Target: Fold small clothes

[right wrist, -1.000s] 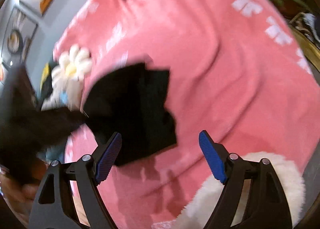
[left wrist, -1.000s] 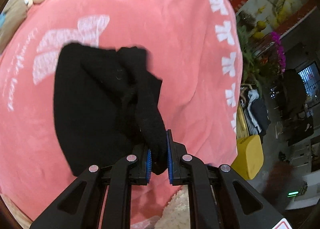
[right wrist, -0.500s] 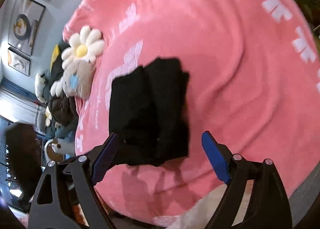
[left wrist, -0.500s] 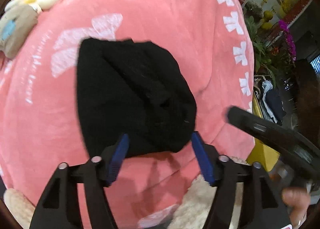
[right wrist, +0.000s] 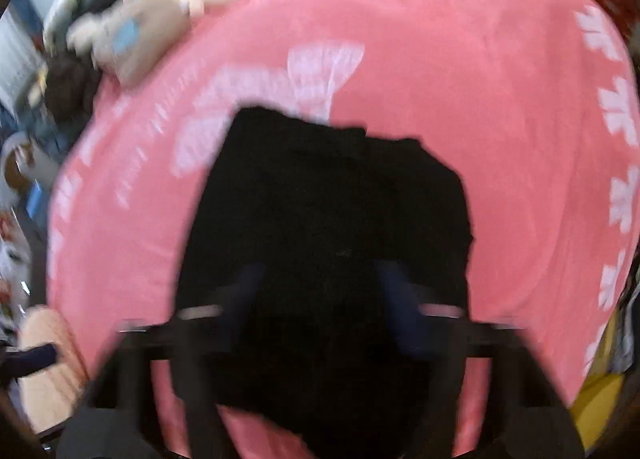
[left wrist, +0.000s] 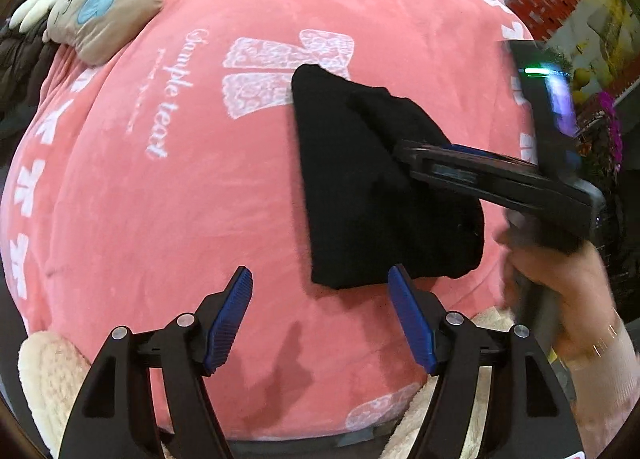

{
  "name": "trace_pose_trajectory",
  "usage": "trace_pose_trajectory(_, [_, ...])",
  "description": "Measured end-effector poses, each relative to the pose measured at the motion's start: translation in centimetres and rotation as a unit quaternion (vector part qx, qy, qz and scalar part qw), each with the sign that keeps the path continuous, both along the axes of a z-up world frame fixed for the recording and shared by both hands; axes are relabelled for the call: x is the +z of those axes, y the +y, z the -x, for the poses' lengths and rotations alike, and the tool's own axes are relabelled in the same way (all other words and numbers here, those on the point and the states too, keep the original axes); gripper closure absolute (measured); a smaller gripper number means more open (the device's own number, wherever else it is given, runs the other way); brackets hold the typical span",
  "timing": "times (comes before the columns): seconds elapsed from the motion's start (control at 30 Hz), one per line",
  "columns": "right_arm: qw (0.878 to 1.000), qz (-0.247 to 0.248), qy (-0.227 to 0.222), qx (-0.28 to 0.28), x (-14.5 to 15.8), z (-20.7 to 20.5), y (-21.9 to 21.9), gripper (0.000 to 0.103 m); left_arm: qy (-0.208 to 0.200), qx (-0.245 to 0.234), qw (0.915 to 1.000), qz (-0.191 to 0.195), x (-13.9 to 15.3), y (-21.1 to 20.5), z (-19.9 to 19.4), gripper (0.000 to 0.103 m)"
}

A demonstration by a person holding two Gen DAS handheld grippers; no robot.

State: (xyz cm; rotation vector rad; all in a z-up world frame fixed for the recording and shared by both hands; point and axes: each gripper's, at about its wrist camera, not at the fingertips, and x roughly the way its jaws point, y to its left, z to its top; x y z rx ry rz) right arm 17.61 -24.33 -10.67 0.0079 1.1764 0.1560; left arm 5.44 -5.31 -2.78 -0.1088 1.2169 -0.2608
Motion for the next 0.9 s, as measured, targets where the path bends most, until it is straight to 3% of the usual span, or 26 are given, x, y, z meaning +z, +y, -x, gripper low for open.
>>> trace_pose_trajectory(0.03, [0.999,-0.034,0.005,-0.017,0.1,-0.4,-1.1,0.096,0.001,0.0,1.0,-0.002,0.0,0.2,0.0,0.035])
trace_pose_trajectory(0.1, [0.99,-0.122,-0.02,-0.064,2.2,0.2,-4.2,0.097,-0.001,0.0,1.0,-0.003,0.1,0.6,0.0,0.035])
trace_pose_trajectory(0.17, [0.98,-0.151,-0.047,-0.121,3.0,1.4,-8.3,0.095,-0.006,0.001,1.0,0.004,0.0,1.1,0.0,0.035])
trace_pose_trajectory(0.23, [0.983,-0.069,0.017,-0.167,-0.2,1.7,-11.5,0.084,0.0,0.0,1.0,0.006,-0.7,1.0,-0.3,0.034])
trace_pose_trajectory(0.27, [0.98,-0.064,0.037,-0.182,-1.2,2.5,-12.8,0.084,0.005,-0.002,1.0,0.008,-1.1,0.8,-0.5,0.034])
trace_pose_trajectory(0.3, [0.977,-0.084,0.035,-0.191,-1.4,3.4,-13.6,0.084,0.012,-0.006,0.9998,0.011,-1.6,0.4,-0.8,0.034])
trace_pose_trajectory(0.33, [0.97,-0.126,0.027,-0.205,-1.2,5.1,-14.7,0.077,0.015,-0.012,0.9997,0.018,-2.0,-0.1,-1.1,0.034])
trace_pose_trajectory(0.37, [0.966,-0.146,0.021,-0.214,-1.1,6.1,-15.2,0.052,0.015,-0.016,0.9995,0.023,-2.2,-0.4,-1.3,0.034])
trace_pose_trajectory(0.4, [0.959,-0.167,0.013,-0.229,-1.1,7.4,-15.6,0.038,0.017,-0.02,0.9992,0.03,-2.5,-1.0,-1.7,0.034])
trace_pose_trajectory(0.43, [0.953,-0.187,0.006,-0.237,-1.2,8.5,-15.7,0.031,0.022,-0.022,0.9987,0.04,-3.0,-1.5,-2.1,0.034])
trace_pose_trajectory(0.6, [0.953,-0.213,0.007,-0.217,-1.1,10.0,-13.3,0.032,0.082,0.001,0.9935,0.079,-6.7,-2.8,-5.0,0.029])
trace_pose_trajectory(0.7, [0.966,-0.183,0.017,-0.184,-1.4,9.6,-10.7,0.032,0.114,0.029,0.9882,0.098,-8.3,-2.7,-6.1,0.029])
trace_pose_trajectory(0.73, [0.974,-0.159,0.022,-0.162,-1.7,9.4,-9.7,0.051,0.115,0.04,0.987,0.105,-8.3,-2.4,-6.2,0.029])
trace_pose_trajectory(0.77, [0.979,-0.14,0.035,-0.144,-2.3,9.2,-9.1,0.095,0.111,0.047,0.9865,0.111,-8.2,-2.2,-6.2,0.029])
trace_pose_trajectory(0.9, [0.969,-0.169,0.028,-0.176,-1.6,10.5,-11.5,0.097,0.102,0.04,0.9898,0.091,-7.6,-2.0,-6.0,0.029])
